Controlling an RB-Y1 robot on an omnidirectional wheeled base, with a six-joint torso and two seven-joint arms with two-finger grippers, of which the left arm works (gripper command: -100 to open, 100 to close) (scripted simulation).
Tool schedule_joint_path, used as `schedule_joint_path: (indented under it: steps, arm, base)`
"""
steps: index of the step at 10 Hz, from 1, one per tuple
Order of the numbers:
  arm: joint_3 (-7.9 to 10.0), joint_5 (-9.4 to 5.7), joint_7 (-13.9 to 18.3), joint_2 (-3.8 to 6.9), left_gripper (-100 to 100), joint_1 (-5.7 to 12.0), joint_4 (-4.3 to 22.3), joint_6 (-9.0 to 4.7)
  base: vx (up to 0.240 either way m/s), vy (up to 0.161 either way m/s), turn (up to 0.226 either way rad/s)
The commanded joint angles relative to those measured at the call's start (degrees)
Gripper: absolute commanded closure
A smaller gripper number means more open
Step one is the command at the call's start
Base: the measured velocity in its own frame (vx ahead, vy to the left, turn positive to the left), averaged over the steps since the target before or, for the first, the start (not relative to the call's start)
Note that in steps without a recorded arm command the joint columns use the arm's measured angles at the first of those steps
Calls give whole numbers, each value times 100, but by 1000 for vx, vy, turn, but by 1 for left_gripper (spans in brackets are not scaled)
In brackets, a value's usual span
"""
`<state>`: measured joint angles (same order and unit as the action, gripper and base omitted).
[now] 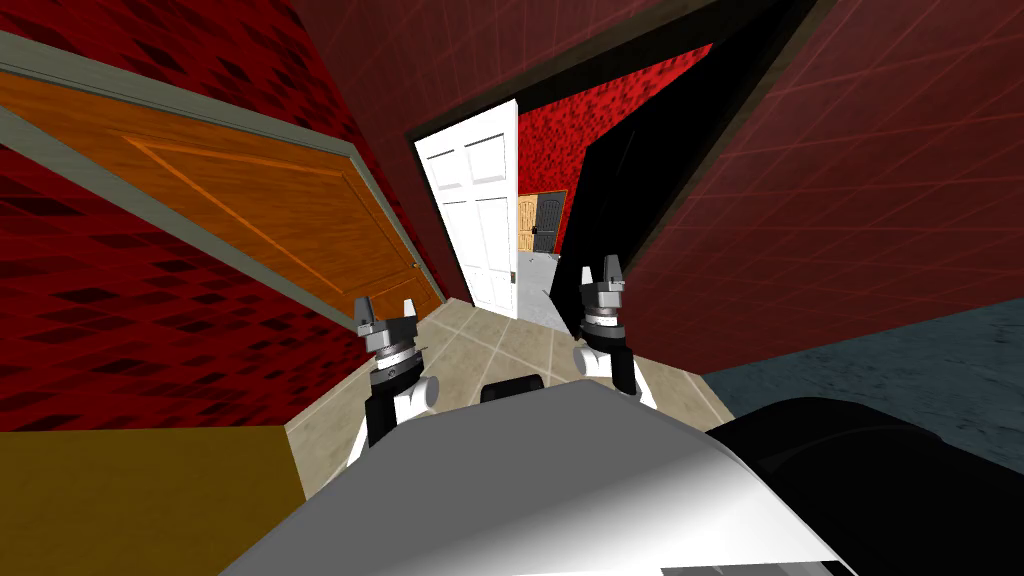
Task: Push the door open
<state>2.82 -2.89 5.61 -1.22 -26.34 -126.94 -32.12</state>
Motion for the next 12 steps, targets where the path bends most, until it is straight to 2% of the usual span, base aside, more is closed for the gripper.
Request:
schedule_joint_path:
  steps: [1, 5, 12]
  arm:
    - [-37, 24, 2, 57, -100, 58, 181, -24]
    - [-153, 97, 9, 197, -100, 239, 742, -100]
    - [-331, 209, 20, 350, -100, 516, 1601, -216]
  base:
    - [67, -6, -36]
    - [145, -18, -41]
    - [99, -7, -39]
